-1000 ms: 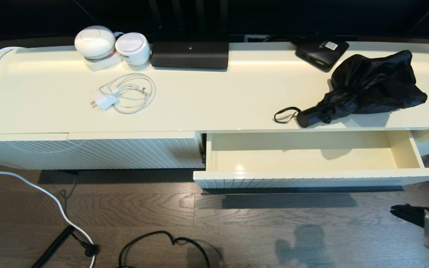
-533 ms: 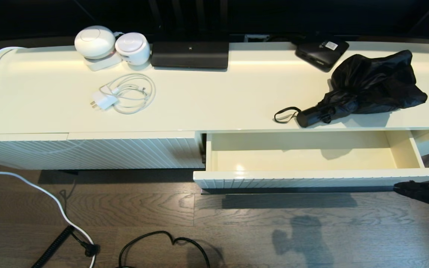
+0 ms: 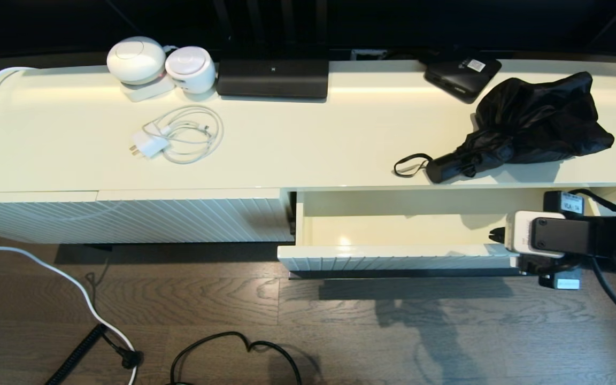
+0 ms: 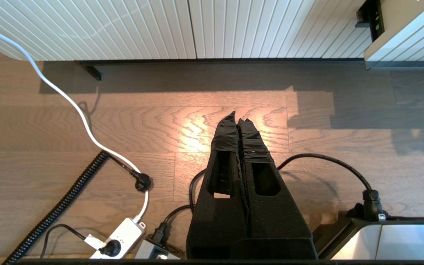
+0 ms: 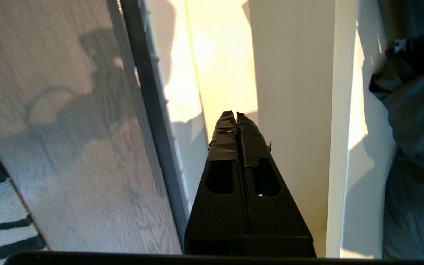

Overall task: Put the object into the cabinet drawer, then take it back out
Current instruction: Open the drawer

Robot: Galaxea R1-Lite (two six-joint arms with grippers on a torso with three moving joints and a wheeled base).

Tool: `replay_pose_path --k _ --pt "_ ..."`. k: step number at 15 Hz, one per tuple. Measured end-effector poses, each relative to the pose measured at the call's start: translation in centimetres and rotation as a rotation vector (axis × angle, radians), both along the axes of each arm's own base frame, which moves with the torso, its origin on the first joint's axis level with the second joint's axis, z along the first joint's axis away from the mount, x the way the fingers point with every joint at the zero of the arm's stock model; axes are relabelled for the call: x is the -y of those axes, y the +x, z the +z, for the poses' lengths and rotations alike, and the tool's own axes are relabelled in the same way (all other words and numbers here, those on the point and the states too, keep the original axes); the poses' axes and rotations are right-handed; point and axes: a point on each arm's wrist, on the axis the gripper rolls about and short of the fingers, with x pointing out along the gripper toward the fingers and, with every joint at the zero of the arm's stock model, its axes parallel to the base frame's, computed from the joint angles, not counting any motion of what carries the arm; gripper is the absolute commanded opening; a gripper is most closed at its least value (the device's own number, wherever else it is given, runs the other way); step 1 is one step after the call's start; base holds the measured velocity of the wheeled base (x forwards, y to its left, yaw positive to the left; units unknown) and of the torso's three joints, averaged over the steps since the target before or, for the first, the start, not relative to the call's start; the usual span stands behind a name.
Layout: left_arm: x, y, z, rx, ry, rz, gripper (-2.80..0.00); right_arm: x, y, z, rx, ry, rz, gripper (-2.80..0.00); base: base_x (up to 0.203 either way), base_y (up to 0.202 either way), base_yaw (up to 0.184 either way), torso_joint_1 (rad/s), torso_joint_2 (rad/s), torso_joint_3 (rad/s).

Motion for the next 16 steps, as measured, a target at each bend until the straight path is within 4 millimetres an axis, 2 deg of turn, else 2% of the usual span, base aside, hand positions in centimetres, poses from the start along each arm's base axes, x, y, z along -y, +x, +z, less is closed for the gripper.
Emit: replay_pose_path --k 3,7,11,16 --pt "0.0 0.0 0.0 0.000 0.000 0.000 -2.80 -0.6 2.3 -0.4 -0.004 -0.002 -0.001 -2.80 0.000 0.000 0.000 0.000 0.00 0.000" --pt "0.0 0.0 0.0 0.000 0.000 0.000 -2.80 -0.9 3.6 -1.1 -0.031 -0.012 -0.006 -2.80 0.000 0.000 0.000 0.000 0.00 0.000" --pt "0.0 0.0 0.0 0.000 0.000 0.000 -2.80 -0.8 3.7 -1.8 -0.058 -0.019 -0.009 -2.80 0.000 0.000 0.000 0.000 0.00 0.000" --pt "0.0 0.0 0.0 0.000 0.000 0.000 -2.80 -0.6 2.4 -2.3 -0.081 -0.027 -0.004 -2.80 0.000 0.000 0.000 0.000 0.00 0.000"
